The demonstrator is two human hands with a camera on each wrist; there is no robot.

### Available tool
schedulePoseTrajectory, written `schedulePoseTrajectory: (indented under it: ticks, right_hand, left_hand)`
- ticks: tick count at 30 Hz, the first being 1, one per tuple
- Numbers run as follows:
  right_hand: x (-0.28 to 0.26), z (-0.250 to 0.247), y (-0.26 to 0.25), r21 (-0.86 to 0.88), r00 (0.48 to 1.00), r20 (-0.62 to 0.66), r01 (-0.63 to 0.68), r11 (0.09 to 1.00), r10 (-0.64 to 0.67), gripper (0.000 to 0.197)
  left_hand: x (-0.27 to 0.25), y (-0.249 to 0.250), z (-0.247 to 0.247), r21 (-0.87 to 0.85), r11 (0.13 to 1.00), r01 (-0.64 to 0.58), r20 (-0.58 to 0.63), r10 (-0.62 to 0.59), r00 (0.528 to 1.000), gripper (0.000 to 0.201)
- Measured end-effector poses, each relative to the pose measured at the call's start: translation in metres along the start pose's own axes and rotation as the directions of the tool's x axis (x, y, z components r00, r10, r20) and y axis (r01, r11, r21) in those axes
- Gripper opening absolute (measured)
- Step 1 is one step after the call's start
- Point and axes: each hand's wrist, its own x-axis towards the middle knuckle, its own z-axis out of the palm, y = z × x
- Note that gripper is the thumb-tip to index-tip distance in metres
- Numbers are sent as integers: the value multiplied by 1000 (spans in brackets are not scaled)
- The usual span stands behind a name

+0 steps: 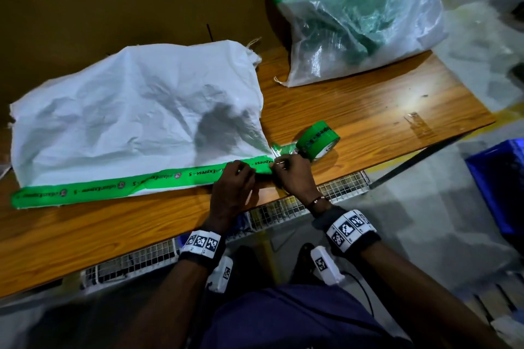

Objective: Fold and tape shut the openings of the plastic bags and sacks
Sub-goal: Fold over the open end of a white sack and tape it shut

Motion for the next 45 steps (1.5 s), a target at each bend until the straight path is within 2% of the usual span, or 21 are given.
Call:
schedulePoseTrajectory:
  ticks: [2, 4, 7, 9, 12, 14, 16, 19, 22, 24, 27, 30, 32, 34, 37, 40, 42, 45]
  right_hand:
    - [2, 6, -5, 75, 993, -7, -115, 991, 116, 20]
    - [2, 9, -9, 216, 973, 18, -230, 949, 232, 28]
    - [-2, 9, -9, 323, 954, 73, -300, 898, 292, 23]
    - [-6, 8, -7, 230, 973, 22, -228, 946, 229, 16]
    - [-14, 10, -1, -75, 993, -117, -26, 997, 17, 11]
    - [-22, 13, -1, -115, 991, -125, 38, 993, -53, 8]
    - [-26, 18, 1, -71, 990, -130, 46, 996, -55, 8]
    - [-26, 24, 1, -53, 988, -153, -26, 998, 18, 16]
    - [-23, 33, 3, -128, 987, -162, -40, 991, 19, 19]
    - [-25, 35, 1, -235, 986, -159, 14, 972, -53, 19]
    - [-34, 42, -7, -399, 974, -58, 180, 899, -221, 11]
    - [-38, 55, -8, -430, 940, 51, 326, 842, -338, 17]
    - [-38, 60, -3, -451, 938, 43, 324, 831, -343, 18]
    - [-39, 61, -2, -476, 945, 15, 294, 829, -326, 18]
    - [-41, 64, -5, -495, 943, 6, 292, 818, -334, 21]
    - [-36, 75, -1, -472, 912, 112, 399, 786, -395, 36]
    - [-35, 81, 5, -477, 908, 185, 417, 774, -376, 45]
    - [-34, 75, 10, -480, 897, 225, 441, 758, -379, 45]
  left_hand:
    - [0, 1, 0, -30, 999, 11, -23, -12, 1000, 23]
    - [-2, -2, 4, -35, 999, 6, -21, -6, 1000, 23]
    - [-5, -13, 12, -106, 987, 117, 24, -115, 993, 18]
    - [-9, -20, 18, -107, 985, 135, 52, -130, 990, 12]
    - [-11, -25, 21, -82, 991, 103, 74, -97, 993, 14]
    - [-14, -29, 21, -105, 991, 83, 83, -74, 994, 16]
    - [-16, -33, 20, -133, 988, 75, 102, -62, 993, 14]
    - [-16, -36, 22, -132, 990, 51, 124, -35, 992, 10]
    - [-16, -40, 23, -166, 985, 40, 140, -16, 990, 10]
    - [-15, -44, 23, -204, 978, 33, 156, 0, 988, 10]
    - [-18, -53, 22, -241, 971, 10, 186, 36, 982, 15]
    - [-23, -59, 22, -263, 964, -37, 195, 91, 977, 25]
    - [-28, -65, 19, -208, 974, -89, 162, 124, 979, 33]
    - [-37, -78, 12, -82, 991, -106, 146, 117, 982, 41]
    - [-53, -93, 6, 56, 996, -69, 228, 55, 972, 55]
    - [-57, -96, 7, 54, 997, -57, 301, 38, 953, 61]
    - [-56, -100, 4, 61, 996, -62, 323, 39, 945, 62]
    - [-57, -113, -3, 81, 984, -158, 393, 114, 913, 67]
